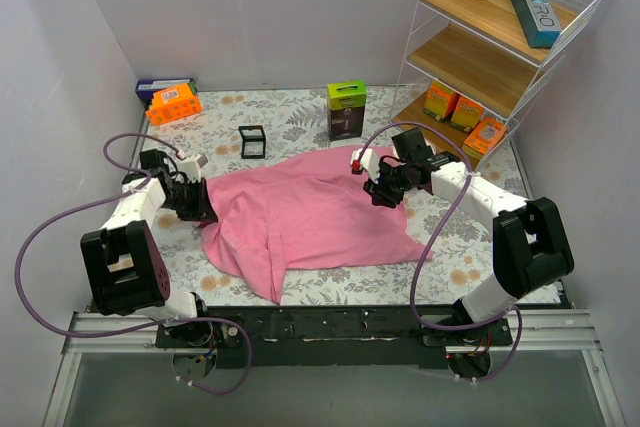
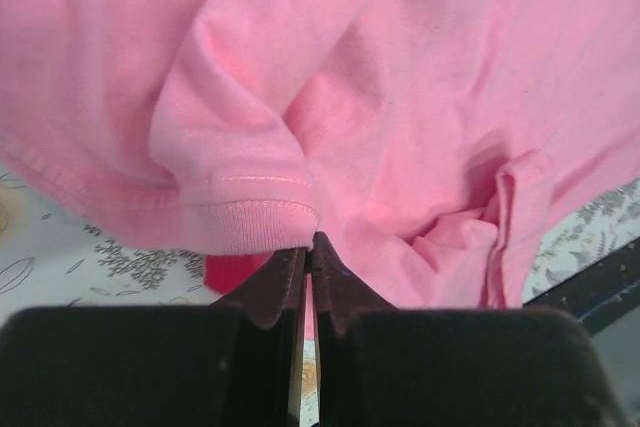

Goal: Remove the brooch from the garment

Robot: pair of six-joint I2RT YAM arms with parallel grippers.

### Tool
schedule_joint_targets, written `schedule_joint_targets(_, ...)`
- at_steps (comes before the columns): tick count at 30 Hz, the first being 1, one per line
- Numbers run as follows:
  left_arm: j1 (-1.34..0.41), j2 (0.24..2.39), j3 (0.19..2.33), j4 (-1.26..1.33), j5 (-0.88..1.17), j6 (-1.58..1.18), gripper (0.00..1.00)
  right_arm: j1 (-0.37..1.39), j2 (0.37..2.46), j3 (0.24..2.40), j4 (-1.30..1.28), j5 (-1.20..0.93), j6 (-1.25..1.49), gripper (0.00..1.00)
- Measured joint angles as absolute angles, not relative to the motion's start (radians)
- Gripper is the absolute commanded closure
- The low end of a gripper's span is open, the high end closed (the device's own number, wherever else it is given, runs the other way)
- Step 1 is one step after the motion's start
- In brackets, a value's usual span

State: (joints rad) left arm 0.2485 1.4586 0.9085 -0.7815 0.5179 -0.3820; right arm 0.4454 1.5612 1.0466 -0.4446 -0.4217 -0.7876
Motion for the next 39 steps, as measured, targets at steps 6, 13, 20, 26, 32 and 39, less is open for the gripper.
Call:
schedule_joint_targets(6,0.196,1.459,0.913,-0.787,0.625,-0.392,1.0,0.445,1.561,1.047,-0.445,-0.422,-0.787,0.59)
schedule_joint_targets(13,0.026,1.478,0.941,-0.774,0.665,-0.451,1.0,0.445,1.561,1.047,-0.445,-0.422,-0.787,0.59)
schedule_joint_targets(20,-0.083,1.523,1.003,-0.728,0.665,-0.514,1.0,0.445,1.561,1.047,-0.445,-0.422,-0.787,0.59)
schedule_joint_targets(26,-0.178,1.568,1.002,-0.695,0.659,-0.536,1.0,0.445,1.561,1.047,-0.446,-0.423,-0.788,0.59)
schedule_joint_targets(32,-0.309,1.654,1.011,-0.651,0.626,-0.564,0.58,0.445,1.561,1.047,-0.446,-0.426,-0.782,0.59)
schedule_joint_targets(39,-0.357,1.719,1.141,-0.7,0.618,-0.534,0.46,0.445,1.561,1.047,-0.447,-0.433,-0.775,0.59)
